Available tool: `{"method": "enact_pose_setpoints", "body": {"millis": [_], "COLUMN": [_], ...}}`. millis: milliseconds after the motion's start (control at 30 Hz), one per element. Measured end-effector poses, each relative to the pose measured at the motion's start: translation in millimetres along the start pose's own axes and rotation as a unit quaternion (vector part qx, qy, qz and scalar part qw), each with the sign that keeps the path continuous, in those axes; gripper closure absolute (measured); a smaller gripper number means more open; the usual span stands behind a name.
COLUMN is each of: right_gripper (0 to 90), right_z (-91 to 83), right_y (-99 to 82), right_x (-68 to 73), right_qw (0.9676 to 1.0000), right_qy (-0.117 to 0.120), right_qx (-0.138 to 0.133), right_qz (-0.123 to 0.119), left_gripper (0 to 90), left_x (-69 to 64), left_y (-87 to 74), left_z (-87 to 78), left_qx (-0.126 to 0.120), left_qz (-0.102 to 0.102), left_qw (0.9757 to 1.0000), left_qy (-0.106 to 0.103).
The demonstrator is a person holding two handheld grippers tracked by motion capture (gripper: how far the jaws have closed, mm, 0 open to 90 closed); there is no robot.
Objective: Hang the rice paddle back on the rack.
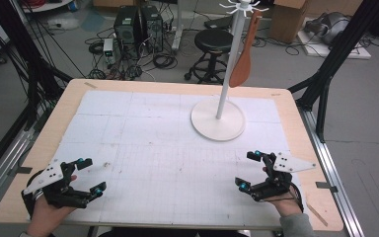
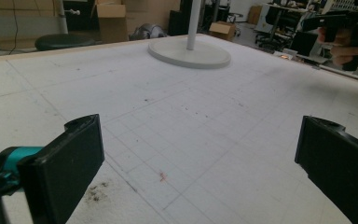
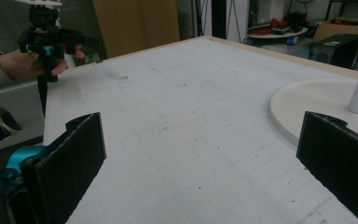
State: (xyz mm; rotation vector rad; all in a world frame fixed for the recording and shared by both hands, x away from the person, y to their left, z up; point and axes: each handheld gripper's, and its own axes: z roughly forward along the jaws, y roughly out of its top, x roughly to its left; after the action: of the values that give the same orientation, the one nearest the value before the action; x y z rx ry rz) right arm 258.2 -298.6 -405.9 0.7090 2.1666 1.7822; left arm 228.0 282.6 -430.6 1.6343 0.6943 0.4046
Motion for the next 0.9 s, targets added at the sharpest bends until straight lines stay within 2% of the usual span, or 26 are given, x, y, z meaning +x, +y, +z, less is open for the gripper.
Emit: {"method": "enact_pose_setpoints", "body": {"millis": [267,367,400,700,900], "right_gripper": [0.0,0.0,0.0,0.0,0.0], "right_z": [-11.8,-17.4,-19.0,-36.7,-36.9], "right_y": [-8.7,-14.6,-15.7,-21.4,-22.9], "right_x": [-4.0,-8.1,-10.1,-19.8,-22.8], "right_qw": [0.9998,0.9995,0.9994,0.9972,0.9969], "right_qy": [-0.014,-0.023,-0.028,-0.058,-0.06], "right_qx": [-0.009,-0.013,-0.017,-0.039,-0.04], "right_qz": [0.006,0.017,0.013,0.025,0.031], "left_gripper": [1.8,1.8,1.8,1.7,1.7], "left_x": [-0.3,0.7,1.4,7.2,9.5], "left_y": [0.0,-0.2,-0.2,-2.0,-2.8], "left_z": [-1.4,-2.9,-3.3,-6.6,-6.0], "left_qx": [0.0,0.0,-0.001,-0.001,0.001], "left_qz": [0.006,0.007,0.009,0.007,0.003], "left_qw": [1.0,0.9999,0.9999,0.9994,0.9992], "left_qy": [0.008,0.013,0.014,0.034,0.041]}}
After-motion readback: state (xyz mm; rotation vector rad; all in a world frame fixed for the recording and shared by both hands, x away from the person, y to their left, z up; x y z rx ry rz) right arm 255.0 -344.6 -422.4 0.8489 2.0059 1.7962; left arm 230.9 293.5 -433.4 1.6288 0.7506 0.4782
